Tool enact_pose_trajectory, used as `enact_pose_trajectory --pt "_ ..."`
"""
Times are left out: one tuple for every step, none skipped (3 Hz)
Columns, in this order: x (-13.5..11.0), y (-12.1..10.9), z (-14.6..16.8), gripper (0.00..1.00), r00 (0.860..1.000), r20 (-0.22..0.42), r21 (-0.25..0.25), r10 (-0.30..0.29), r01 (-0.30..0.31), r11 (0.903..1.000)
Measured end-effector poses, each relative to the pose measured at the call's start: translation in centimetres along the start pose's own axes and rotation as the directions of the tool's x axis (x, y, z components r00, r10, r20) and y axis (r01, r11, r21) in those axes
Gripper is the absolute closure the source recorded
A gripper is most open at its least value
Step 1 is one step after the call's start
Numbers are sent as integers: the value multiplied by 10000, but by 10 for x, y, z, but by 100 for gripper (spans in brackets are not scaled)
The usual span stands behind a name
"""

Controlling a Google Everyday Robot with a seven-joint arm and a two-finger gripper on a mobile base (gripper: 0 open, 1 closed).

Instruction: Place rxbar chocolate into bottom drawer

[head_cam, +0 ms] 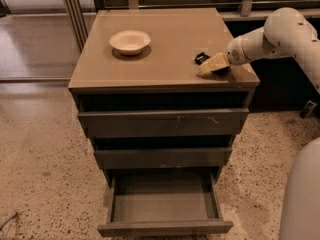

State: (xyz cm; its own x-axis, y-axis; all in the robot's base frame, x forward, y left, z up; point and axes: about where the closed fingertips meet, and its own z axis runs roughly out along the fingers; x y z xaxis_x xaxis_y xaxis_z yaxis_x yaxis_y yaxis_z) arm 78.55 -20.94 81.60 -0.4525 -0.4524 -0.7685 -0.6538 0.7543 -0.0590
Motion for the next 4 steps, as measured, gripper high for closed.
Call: enact_pose_trajectory --pt "0 2 5 18 10000 -40 -106 -12 12 9999" --pt "-9 5 -2 42 9999 -33 -179 -102 102 9998" --pt "-20 8 -16 65 9999 25 -240 -166 167 9996" --pt "-28 13 -27 88 9998 27 -375 -196 197 9991"
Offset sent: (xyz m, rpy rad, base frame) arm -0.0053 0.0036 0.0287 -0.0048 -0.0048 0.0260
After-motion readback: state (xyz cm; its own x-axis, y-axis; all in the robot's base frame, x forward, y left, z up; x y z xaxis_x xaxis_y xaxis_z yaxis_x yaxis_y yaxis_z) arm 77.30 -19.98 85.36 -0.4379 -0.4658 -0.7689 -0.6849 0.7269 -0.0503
